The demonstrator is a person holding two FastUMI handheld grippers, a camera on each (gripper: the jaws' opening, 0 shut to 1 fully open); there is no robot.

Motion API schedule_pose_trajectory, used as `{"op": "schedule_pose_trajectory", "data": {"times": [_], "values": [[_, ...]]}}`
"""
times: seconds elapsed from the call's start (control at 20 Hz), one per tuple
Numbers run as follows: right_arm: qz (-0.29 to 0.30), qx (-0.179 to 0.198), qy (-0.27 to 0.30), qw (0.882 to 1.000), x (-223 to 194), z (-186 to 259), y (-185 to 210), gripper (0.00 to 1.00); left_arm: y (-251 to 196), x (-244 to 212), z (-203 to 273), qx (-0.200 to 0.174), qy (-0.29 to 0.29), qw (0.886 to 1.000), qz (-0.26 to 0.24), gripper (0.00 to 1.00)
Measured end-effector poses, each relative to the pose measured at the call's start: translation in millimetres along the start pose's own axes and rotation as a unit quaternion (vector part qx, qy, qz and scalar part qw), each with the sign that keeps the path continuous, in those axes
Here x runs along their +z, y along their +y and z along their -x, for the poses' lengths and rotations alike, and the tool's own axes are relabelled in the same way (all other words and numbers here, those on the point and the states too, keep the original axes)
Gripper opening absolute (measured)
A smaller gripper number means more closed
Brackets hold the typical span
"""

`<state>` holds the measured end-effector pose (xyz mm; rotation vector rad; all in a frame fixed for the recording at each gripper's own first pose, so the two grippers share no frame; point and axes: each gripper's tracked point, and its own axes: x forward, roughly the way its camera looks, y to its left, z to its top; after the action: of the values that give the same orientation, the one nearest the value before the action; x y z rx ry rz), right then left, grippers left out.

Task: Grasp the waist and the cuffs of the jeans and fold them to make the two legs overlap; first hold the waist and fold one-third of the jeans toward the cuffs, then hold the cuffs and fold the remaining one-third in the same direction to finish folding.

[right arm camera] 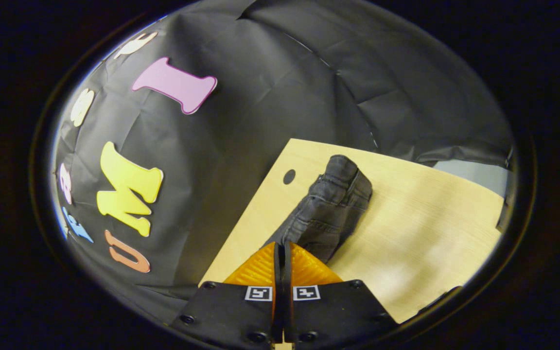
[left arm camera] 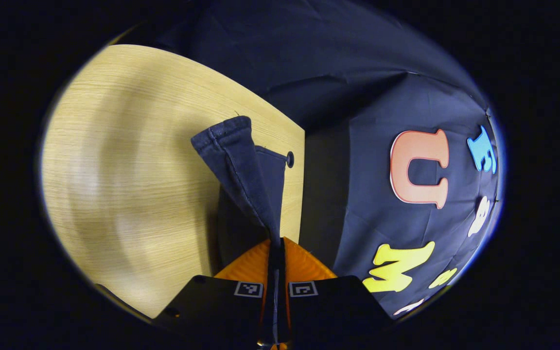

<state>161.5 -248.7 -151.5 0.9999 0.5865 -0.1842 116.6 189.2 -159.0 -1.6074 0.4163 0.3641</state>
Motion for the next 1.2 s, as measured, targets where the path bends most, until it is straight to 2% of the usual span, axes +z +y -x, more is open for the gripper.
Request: {"op": "schedule_pose_trajectory", "data": {"times": [0.2, 0.4, 0.6, 0.9, 1.2], "values": [[-0.001, 0.01, -0.004, 1.0, 13.2, -45.4, 18.0, 0.01, -25.5, 0.5, -41.7, -0.002, -0.003, 1.0, -0.018, 0.06], [0.009, 0.012, -0.01, 1.0, 23.2, -96.0, 35.1, 0.0, -46.9, 2.5, -96.6, 0.005, -0.002, 0.998, -0.059, 0.06], [0.033, 0.009, -0.019, 0.999, 29.7, -142.8, 43.5, 0.01, -47.5, 2.6, -150.1, 0.027, -0.004, 0.994, -0.108, 0.06], [0.053, -0.015, -0.011, 0.998, 24.5, -206.8, 27.1, 0.0, -26.5, 1.5, -213.7, 0.074, 0.006, 0.986, -0.151, 0.06], [0.049, -0.059, 0.013, 0.997, 10.5, -256.5, -7.1, 0.01, 11.5, 6.5, -249.9, 0.117, 0.009, 0.982, -0.15, 0.06]]}}
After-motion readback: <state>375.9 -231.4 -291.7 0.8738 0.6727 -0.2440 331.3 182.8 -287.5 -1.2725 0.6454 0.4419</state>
